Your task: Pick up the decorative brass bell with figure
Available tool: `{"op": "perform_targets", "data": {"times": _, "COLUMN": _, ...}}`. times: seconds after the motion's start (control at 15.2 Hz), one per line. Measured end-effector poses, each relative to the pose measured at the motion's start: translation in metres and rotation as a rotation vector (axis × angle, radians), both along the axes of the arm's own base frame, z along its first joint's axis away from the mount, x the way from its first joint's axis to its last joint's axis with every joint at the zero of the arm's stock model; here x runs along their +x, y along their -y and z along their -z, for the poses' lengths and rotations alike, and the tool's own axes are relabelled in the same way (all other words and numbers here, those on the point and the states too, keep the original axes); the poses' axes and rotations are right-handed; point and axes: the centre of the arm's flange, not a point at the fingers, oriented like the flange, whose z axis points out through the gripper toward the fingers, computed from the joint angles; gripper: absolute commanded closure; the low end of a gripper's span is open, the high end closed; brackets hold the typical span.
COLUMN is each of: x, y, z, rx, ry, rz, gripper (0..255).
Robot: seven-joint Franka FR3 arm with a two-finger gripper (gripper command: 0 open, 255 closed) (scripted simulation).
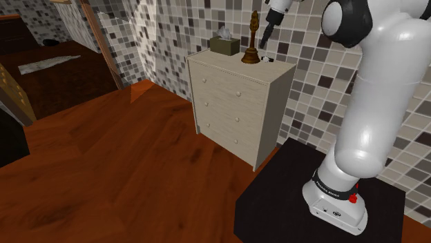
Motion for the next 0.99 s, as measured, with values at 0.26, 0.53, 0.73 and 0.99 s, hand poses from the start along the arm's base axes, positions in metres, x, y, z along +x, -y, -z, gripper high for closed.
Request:
{"op": "perform_targets", "data": {"times": 0.26, "x": 0.042, "y": 0.033, "z": -0.009, "rx": 0.001, "ry": 0.046, "rz": -0.087, "gripper": 0}}
{"op": "perform_targets", "data": {"times": 0.53, "x": 0.051, "y": 0.037, "z": 0.007, "rx": 0.005, "ry": 0.056, "rz": -0.109, "gripper": 0}}
{"op": "perform_targets", "data": {"times": 0.73, "x": 0.052, "y": 0.038, "z": 0.022, "rx": 0.006, "ry": 0.057, "rz": -0.111, "gripper": 0}}
{"op": "perform_targets", "data": {"times": 0.99, "x": 0.051, "y": 0.038, "z": 0.03, "rx": 0.005, "ry": 0.058, "rz": -0.111, "gripper": 255}}
